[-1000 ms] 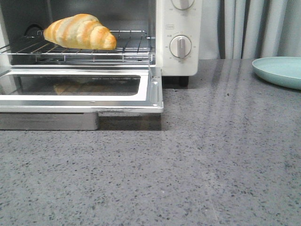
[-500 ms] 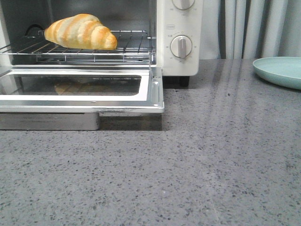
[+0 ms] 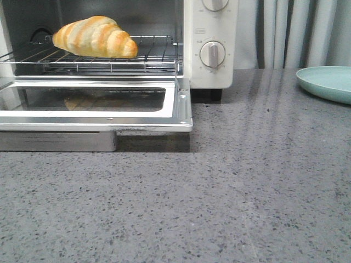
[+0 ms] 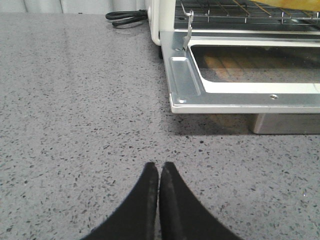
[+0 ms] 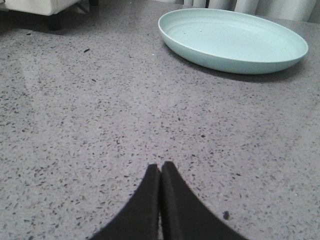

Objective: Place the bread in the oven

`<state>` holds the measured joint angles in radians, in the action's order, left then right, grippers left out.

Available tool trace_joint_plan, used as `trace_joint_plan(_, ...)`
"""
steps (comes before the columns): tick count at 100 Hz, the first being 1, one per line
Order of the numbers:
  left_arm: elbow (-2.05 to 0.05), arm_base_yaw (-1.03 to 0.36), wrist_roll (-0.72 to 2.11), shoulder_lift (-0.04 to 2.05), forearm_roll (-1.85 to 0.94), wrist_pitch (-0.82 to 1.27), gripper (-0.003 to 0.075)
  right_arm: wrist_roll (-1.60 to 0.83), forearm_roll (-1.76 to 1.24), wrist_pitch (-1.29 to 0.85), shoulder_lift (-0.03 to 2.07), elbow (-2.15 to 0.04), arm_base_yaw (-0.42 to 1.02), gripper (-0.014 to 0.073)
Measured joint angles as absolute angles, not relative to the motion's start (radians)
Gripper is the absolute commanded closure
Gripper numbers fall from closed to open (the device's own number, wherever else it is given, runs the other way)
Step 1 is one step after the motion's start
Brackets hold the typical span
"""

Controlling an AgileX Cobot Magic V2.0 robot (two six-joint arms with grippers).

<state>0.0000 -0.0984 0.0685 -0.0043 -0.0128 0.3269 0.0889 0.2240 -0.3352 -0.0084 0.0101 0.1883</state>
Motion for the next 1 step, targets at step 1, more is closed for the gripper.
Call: trace_joint_plan(1,0.0,-0.098,0.069,-0.004,-0.013,0.327,0.0742,0.089,0.224,-0.335,-0.008,0.01,0.188,0.065)
